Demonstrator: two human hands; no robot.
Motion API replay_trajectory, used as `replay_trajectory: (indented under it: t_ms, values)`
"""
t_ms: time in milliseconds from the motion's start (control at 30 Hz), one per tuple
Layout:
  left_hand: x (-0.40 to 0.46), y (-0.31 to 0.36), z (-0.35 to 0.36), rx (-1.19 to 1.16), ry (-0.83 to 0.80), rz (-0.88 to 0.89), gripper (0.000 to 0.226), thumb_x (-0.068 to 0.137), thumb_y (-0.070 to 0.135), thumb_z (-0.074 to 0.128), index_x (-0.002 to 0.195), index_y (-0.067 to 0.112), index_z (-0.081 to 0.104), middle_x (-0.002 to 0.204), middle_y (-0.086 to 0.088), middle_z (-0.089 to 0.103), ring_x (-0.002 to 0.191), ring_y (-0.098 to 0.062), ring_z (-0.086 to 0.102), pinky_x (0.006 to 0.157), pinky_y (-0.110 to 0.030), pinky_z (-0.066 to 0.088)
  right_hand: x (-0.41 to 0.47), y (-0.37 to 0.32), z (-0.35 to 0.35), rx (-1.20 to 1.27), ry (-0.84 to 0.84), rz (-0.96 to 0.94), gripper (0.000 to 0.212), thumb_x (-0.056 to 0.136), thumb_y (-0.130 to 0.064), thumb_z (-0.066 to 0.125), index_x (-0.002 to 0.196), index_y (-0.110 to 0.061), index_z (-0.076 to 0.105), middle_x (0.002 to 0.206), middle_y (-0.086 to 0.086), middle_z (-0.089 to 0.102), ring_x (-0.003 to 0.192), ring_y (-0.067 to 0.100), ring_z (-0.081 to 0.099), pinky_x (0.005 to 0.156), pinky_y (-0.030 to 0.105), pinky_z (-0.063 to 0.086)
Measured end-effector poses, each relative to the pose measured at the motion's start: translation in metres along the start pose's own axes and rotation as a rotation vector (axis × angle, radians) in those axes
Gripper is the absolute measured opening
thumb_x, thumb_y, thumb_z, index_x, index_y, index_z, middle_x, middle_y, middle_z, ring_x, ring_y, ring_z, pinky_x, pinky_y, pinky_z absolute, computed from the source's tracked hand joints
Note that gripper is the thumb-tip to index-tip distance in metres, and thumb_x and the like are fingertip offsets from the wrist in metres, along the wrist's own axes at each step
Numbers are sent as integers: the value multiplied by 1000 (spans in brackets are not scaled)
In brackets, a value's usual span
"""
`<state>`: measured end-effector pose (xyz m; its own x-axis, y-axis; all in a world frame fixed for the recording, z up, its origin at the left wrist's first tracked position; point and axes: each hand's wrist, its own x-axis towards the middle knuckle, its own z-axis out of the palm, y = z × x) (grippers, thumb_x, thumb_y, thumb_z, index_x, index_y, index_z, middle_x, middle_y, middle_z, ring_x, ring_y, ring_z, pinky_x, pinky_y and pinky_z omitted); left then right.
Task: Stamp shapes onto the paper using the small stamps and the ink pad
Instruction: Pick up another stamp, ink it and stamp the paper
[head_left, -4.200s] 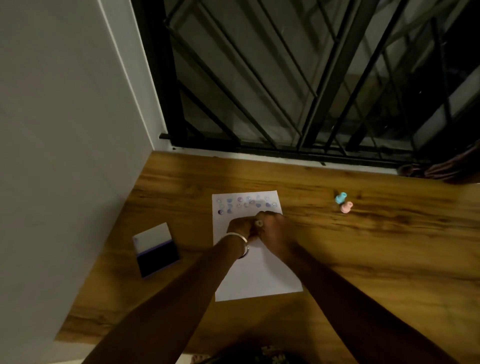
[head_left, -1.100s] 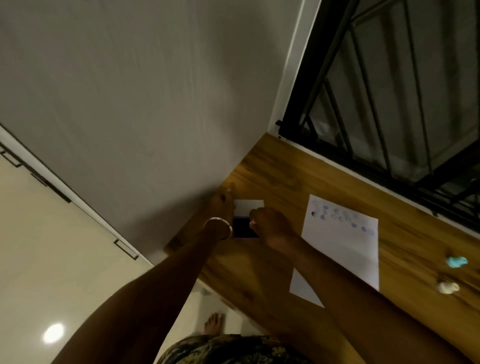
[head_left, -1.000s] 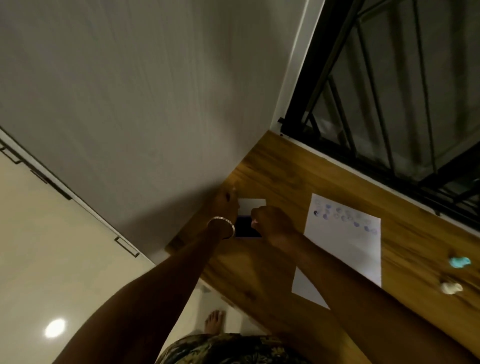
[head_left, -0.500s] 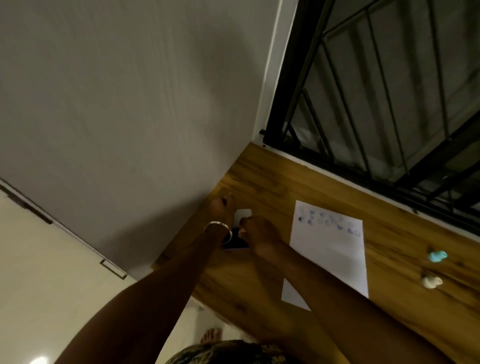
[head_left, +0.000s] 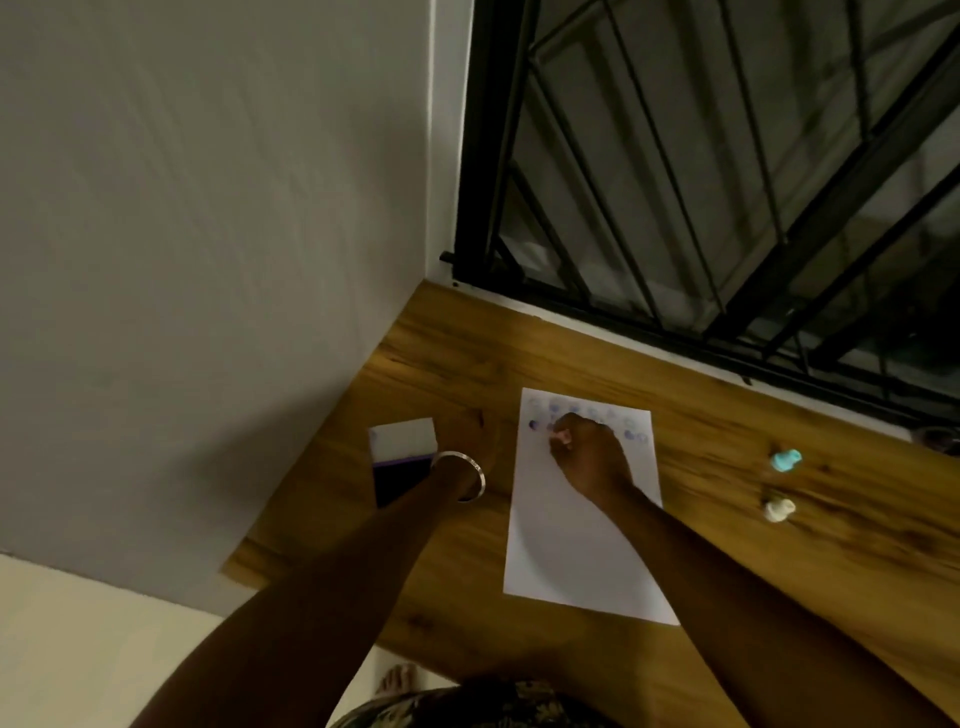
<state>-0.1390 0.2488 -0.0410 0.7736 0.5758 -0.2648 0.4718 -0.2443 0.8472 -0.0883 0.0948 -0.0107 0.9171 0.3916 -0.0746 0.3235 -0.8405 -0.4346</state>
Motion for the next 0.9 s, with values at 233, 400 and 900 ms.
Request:
replay_trajectory:
  t_ms: [233,400,900]
  values:
    - [4,9,30,285,-208,44,44,100,31,34,58,20,41,60,1,43,56,-14,41,62,-31,37,15,26,-12,-23,41,15,21,94,-20,56,110,-12,67,116,12,69,107,30,64,94,38,50]
    - [9,8,33,291,-343,52,41,99,39,36,90,9,63,86,-10,63,77,-23,58,68,-32,46,26,22,-11,-115,-21,-28,25,97,-28,51,110,-13,67,114,11,70,104,27,65,94,39,53]
    - [12,10,33,494,-409,186,40,99,39,38,82,10,59,76,-6,57,71,-19,54,69,-30,47,45,15,-10,-313,-130,-50,26,99,-21,47,116,-12,65,114,12,66,104,27,63,90,40,53]
